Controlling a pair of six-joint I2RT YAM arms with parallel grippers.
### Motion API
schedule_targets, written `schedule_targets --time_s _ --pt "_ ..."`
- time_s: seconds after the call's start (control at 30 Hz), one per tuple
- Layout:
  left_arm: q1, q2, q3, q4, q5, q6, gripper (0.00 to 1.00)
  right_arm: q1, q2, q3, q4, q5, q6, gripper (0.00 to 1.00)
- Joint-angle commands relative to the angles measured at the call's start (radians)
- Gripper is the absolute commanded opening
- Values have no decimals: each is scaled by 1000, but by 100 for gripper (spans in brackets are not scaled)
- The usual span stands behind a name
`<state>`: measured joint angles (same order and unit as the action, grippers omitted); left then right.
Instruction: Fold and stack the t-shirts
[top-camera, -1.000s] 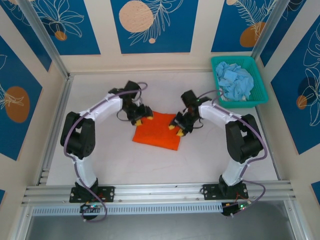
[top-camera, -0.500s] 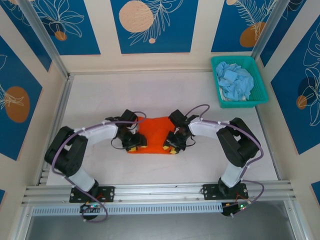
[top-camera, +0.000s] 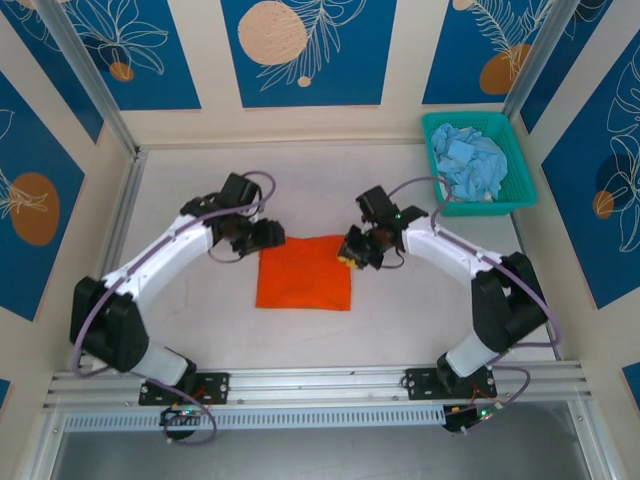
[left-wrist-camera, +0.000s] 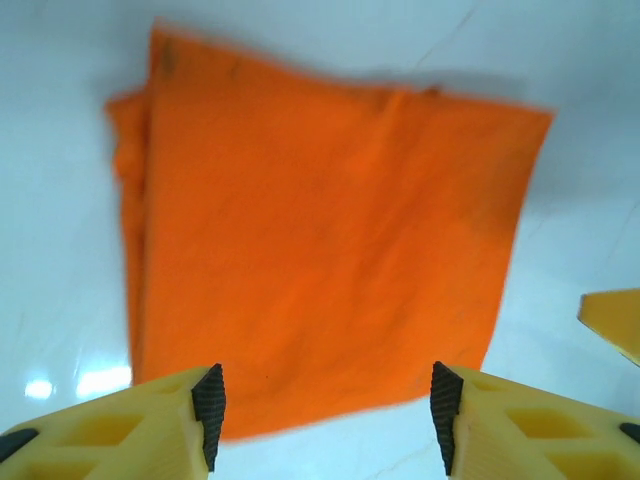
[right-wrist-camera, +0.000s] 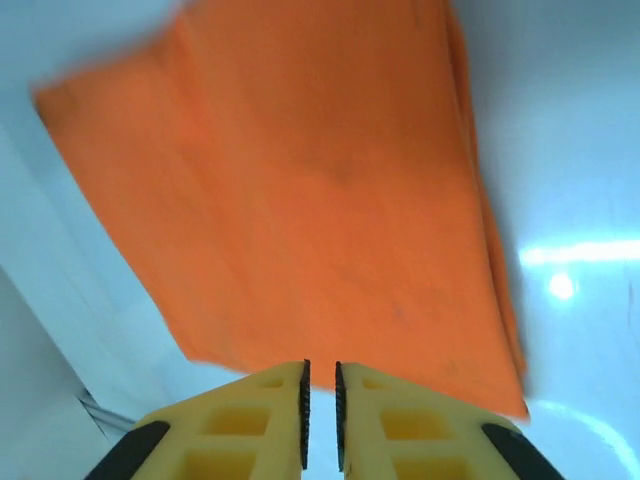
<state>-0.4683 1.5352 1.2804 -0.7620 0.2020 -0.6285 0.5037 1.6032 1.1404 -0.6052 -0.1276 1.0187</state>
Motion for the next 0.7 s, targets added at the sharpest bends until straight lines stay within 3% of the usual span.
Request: schedule_targets --time_s 0.0,0.17,0.4,0.5,0.6,0.67 --pt "26 191 122 -40 41 104 59 -49 145 118 -42 -70 -48 15" --pt "86 422 345 -142 13 194 65 -106 362 297 -90 -138 -96 11" --pt "149 532 388 -170 -20 275 69 -154 511 390 -114 -190 -132 11" --pt "160 554 366 -135 25 271 62 -162 540 403 -113 -209 -143 11" --pt "161 566 357 -102 84 259 45 -164 556 410 -115 -219 -146 11" --pt "161 568 342 -87 99 256 40 -165 564 410 -111 -226 -147 11"
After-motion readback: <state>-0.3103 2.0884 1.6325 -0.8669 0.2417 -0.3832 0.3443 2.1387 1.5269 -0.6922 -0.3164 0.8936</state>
